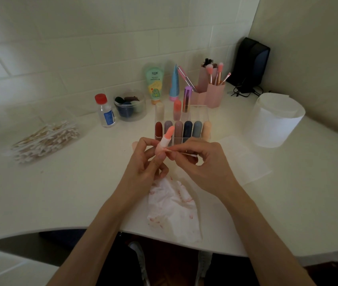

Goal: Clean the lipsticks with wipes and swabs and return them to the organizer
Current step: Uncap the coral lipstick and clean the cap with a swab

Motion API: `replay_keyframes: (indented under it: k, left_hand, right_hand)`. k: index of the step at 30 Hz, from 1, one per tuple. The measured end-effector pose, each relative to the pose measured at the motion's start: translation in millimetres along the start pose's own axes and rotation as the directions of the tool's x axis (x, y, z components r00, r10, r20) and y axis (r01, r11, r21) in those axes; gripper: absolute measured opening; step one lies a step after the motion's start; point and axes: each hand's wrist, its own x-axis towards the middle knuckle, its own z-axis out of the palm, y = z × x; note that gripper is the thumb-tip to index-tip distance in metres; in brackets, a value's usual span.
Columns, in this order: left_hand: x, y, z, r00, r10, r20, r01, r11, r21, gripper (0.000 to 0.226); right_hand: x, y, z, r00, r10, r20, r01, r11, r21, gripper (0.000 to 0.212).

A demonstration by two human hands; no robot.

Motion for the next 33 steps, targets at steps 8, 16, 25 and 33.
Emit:
replay_keyframes:
  k: [8,16,25,33]
  left_hand:
    - [0.6,-1.4,-0.7,1.0,0.027,0.006,-0.027,1.0,0.001,0.022]
    - [2.4,-1.1,0.0,0.998,0.058,0.004,-0.059,0.996,0.062,0.023]
    - [0.4,-0.2,0.8,0.999,0.045,0.023,-0.046,0.998,0.039,0.024]
    - [0.6,-0.1,1.0,1.0,0.012,-0.009,-0.013,0.992,-0.125,0.022]
  right_hand:
    - [-0.7,-1.9,-0.9,1.0,-0.017,-0.019,0.018,0.999,0.039,0.014]
    - [0.6,-1.8,-2.4,0.999,-0.034,-0.032,0.035,0.999,0.029,0.015]
    - [-1.2,-0.2,0.0,1.0,-0.011,-0.023,0.011,0.999,0.036,0.016]
    - [-0.4,-2.2,-2.7,0.997,-0.053,-0.055,0.055,0.998,0.025,0.014]
